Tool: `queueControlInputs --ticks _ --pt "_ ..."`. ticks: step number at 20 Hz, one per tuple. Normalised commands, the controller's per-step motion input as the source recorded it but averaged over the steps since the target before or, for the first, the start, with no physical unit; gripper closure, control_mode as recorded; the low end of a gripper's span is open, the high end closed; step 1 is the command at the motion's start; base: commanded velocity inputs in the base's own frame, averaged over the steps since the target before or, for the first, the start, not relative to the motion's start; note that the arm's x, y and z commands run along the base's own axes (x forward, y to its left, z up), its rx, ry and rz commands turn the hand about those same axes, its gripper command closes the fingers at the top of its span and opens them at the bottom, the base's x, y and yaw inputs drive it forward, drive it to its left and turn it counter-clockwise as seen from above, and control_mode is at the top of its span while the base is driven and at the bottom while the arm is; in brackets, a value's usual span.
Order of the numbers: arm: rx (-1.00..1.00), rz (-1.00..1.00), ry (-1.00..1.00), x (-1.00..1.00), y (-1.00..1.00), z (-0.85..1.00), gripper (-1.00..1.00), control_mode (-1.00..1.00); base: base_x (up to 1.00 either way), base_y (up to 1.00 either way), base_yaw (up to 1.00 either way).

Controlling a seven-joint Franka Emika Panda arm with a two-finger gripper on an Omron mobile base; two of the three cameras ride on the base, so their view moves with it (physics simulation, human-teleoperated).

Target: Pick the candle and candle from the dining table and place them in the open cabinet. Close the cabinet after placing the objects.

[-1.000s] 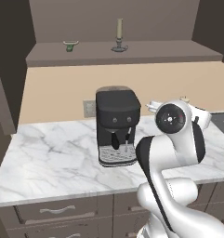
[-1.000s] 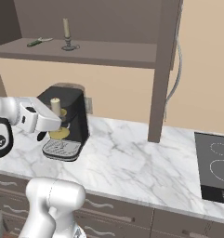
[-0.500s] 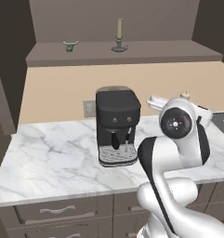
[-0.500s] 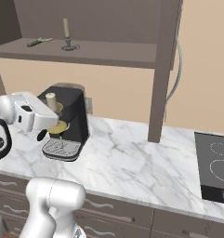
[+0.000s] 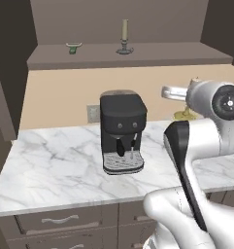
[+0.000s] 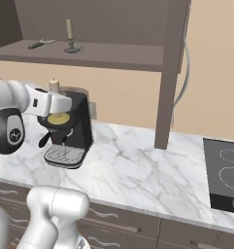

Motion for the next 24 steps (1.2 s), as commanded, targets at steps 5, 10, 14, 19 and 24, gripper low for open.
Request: queueControlInputs --ticks 5,10,14,19,24 --pt "0.00 0.27 0.01 0.13 0.00 0.57 1.00 -1.00 0.00 0.00 0.00" --pt "-0.04 0.18 0.00 0.25 0.00 0.45 1.00 -1.00 0.00 0.00 0.00" --pt "-0.16 0.16 -0.02 0.33 0.00 0.28 1.00 -1.00 0.00 0.00 0.00" --pt "-0.15 0.08 -0.06 0.34 0.00 0.23 1.00 -1.00 0.00 0.00 0.00" --pt "-0.12 0.00 -0.05 0.40 0.00 0.17 1.00 -1.00 0.00 0.00 0.00"
